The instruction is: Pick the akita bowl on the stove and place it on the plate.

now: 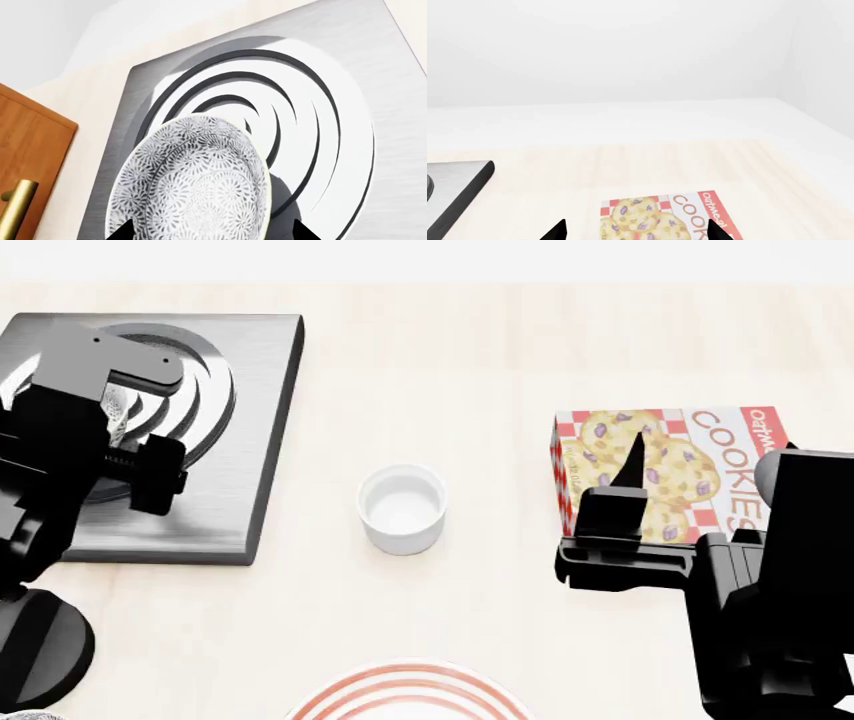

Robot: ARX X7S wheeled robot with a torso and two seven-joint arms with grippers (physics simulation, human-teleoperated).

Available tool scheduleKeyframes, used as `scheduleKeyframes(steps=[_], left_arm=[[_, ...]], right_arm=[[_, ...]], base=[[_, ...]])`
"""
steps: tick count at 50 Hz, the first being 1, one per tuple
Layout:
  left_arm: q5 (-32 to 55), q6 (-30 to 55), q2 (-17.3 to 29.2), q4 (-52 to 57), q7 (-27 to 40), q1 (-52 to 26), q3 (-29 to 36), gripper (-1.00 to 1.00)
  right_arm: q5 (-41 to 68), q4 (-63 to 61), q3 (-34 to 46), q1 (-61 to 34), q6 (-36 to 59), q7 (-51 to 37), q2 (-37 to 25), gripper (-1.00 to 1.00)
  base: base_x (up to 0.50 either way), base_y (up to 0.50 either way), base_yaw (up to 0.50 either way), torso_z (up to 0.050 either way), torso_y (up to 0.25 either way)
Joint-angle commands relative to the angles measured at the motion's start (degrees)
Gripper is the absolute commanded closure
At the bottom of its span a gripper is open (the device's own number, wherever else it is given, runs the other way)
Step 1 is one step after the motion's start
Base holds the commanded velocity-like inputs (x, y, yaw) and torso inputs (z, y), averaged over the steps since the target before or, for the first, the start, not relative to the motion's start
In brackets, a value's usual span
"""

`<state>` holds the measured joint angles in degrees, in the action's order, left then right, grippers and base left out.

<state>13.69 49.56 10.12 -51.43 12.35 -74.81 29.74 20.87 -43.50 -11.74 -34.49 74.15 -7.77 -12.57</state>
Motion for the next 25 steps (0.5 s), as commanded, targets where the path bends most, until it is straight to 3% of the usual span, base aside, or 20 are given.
scheduleKeyframes(steps=[1,2,25], left_arm=[[0.0,-0.4,0.2,-0.2,-0.2,0.4,0.3,-1.00],[0.0,-0.4,0.3,-0.1,-0.2,0.4,0.3,1.00],[0.9,-0.6,0.6,1.4,-0.2,0.7,-0.2,1.00]], right_arm=[[0.2,0.3,0.1,0.2,-0.6,-0.2,-0.2,-1.00],[0.3,0.3,0.1,0.2,-0.5,-0.3,-0.2,-1.00],[1.3,-0.3,-0.3,-0.1,0.3,-0.9,-0.3,-1.00]], base=[[0.00,0.00,0.00,0.000,0.000],[0.00,0.00,0.00,0.000,0.000],[0.00,0.00,0.00,0.000,0.000]])
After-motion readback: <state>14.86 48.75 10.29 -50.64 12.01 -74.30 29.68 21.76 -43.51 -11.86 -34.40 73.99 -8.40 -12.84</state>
